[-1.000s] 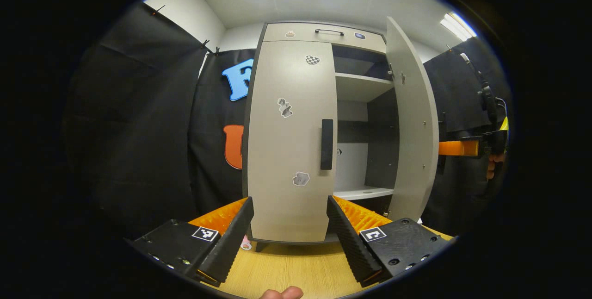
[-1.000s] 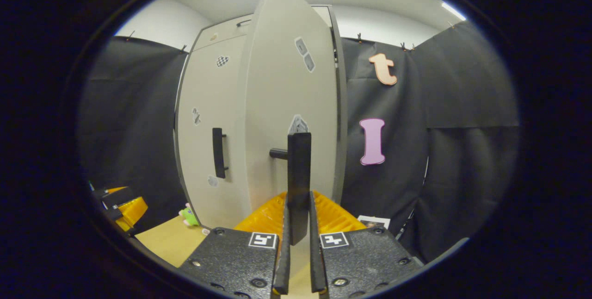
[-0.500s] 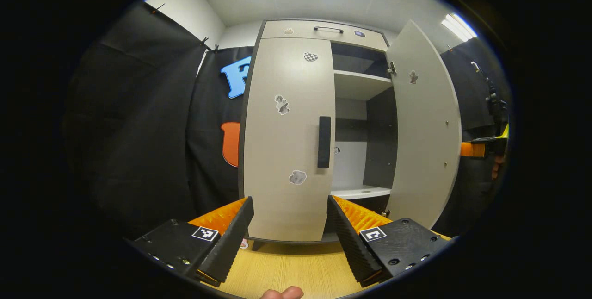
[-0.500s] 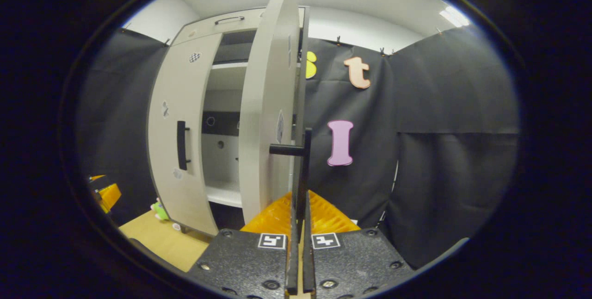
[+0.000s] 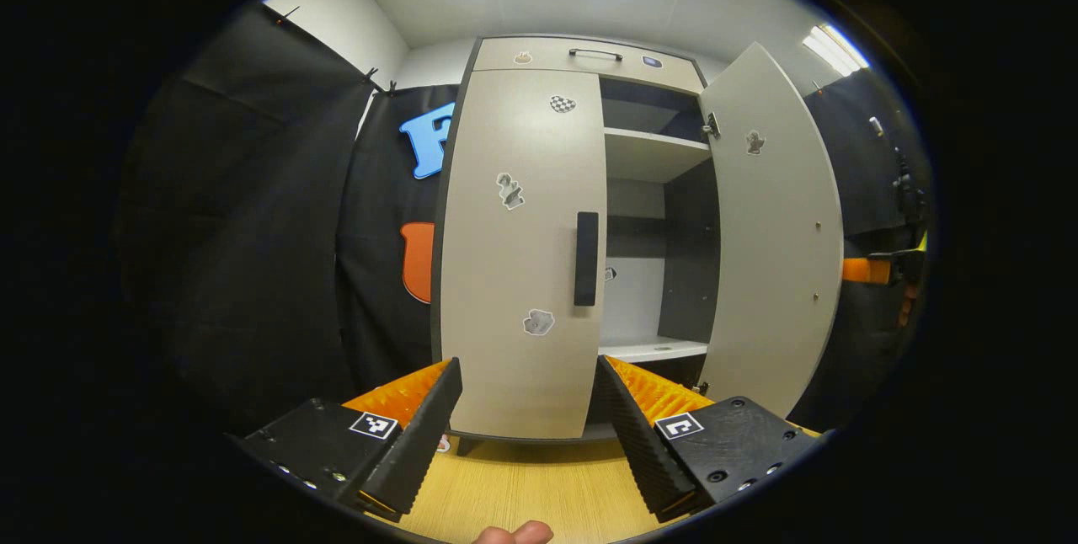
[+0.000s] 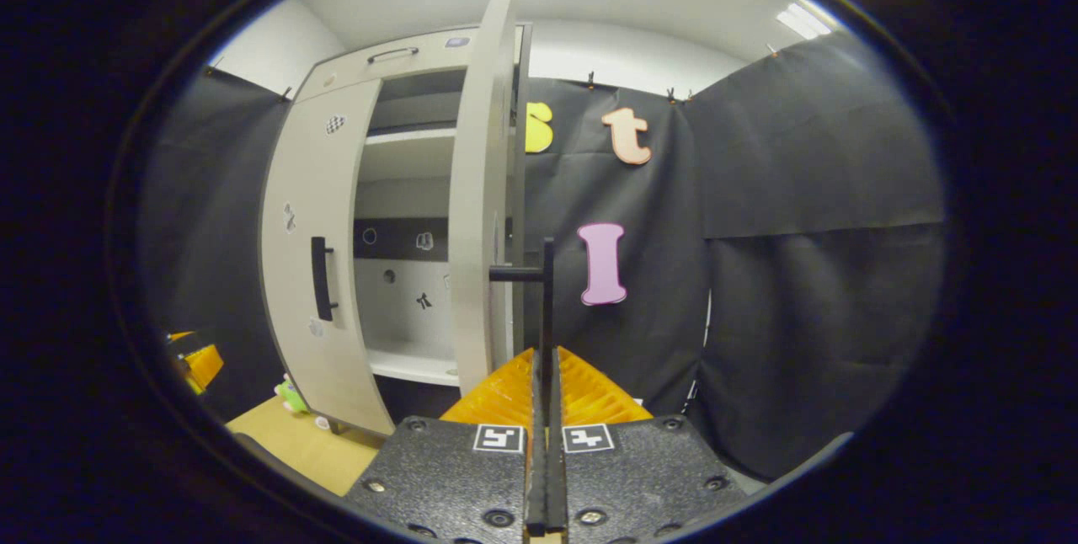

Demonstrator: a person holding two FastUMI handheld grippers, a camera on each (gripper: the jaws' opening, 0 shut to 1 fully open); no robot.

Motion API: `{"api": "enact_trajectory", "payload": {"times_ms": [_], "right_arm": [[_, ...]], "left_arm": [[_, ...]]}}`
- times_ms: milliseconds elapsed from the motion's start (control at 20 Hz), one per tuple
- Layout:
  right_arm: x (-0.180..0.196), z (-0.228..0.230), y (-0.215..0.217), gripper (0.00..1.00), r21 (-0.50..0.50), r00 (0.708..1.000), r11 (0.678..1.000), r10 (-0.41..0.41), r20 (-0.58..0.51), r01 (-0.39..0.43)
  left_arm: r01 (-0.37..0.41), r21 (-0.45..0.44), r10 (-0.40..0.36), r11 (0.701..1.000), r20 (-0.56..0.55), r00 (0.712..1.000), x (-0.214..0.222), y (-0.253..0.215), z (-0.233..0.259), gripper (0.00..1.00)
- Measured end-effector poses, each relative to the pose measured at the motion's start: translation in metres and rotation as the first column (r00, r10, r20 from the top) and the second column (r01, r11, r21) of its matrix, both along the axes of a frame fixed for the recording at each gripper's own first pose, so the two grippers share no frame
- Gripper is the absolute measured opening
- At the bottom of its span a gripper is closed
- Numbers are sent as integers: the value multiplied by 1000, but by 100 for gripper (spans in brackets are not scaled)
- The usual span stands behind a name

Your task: Open the right door of the double-door shoe cabinet with the right hand, and open the left door with the left hand.

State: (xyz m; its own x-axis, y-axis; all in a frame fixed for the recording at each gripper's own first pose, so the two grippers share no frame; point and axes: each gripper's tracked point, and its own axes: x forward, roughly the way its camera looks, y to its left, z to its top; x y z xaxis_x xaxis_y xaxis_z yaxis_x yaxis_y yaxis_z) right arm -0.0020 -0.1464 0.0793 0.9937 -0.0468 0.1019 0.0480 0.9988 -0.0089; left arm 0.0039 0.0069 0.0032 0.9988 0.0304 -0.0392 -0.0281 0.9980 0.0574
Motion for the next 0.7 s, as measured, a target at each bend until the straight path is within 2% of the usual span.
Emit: {"api": "enact_trajectory", "payload": {"times_ms": [150,250,350,500,550,650,700], "right_arm": [[-32,1,41,4,-28,997,997,73,19,-73],[-36,-8,61,4,-43,997,996,80,0,-80],[-31,-19,79,4,-8,996,996,94,-8,-94],[-18,-39,100,45,21,987,989,149,-54,-148],[-12,-46,98,46,16,988,991,136,-74,-135],[-5,-54,93,56,7,990,994,105,-90,-105],[-3,-54,93,67,8,992,995,102,-79,-101]], "left_arm": [[-4,-3,4,1000,2,1000,2,0,1,95],[4,-14,-4,1000,3,1000,0,-3,1,95],[18,-22,-18,1000,14,1000,3,-7,2,95],[24,-13,-24,1000,22,999,4,-6,5,95],[23,-9,-23,1000,26,999,4,-5,5,95],[22,-4,-22,1000,38,999,6,-5,8,95],[26,-5,-26,1000,39,999,7,-5,8,95]]}}
